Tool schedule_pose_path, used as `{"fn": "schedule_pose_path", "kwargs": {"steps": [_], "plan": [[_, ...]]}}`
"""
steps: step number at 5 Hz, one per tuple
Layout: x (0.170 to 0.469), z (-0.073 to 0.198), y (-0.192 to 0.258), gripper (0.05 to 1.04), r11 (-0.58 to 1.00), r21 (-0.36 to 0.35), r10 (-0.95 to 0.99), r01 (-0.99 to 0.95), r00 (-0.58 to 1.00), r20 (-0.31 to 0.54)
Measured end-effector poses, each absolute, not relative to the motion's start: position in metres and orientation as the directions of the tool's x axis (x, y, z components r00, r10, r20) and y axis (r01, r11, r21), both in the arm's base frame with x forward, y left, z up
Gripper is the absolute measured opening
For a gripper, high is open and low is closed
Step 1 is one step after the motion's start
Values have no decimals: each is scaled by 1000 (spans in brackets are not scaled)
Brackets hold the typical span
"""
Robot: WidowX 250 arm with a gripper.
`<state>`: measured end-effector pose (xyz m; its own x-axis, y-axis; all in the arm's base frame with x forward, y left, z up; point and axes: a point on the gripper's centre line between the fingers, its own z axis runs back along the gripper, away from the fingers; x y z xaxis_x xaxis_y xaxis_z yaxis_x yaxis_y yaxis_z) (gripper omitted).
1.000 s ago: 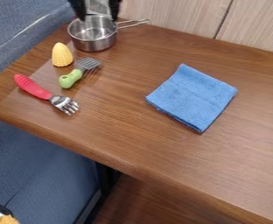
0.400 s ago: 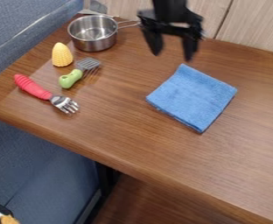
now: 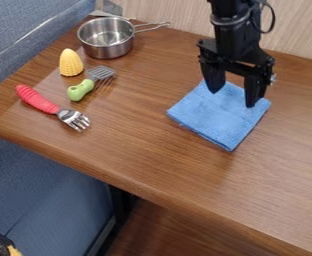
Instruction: Moved the blue towel to the far left side of the table
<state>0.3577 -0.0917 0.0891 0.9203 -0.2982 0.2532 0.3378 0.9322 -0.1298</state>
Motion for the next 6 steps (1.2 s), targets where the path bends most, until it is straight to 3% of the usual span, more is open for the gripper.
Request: {"fn": "schedule_pose_path", "kwargs": {"steps": [6], "plan": [[362,47,-70,1001,953,8,-300,303,941,156]]}}
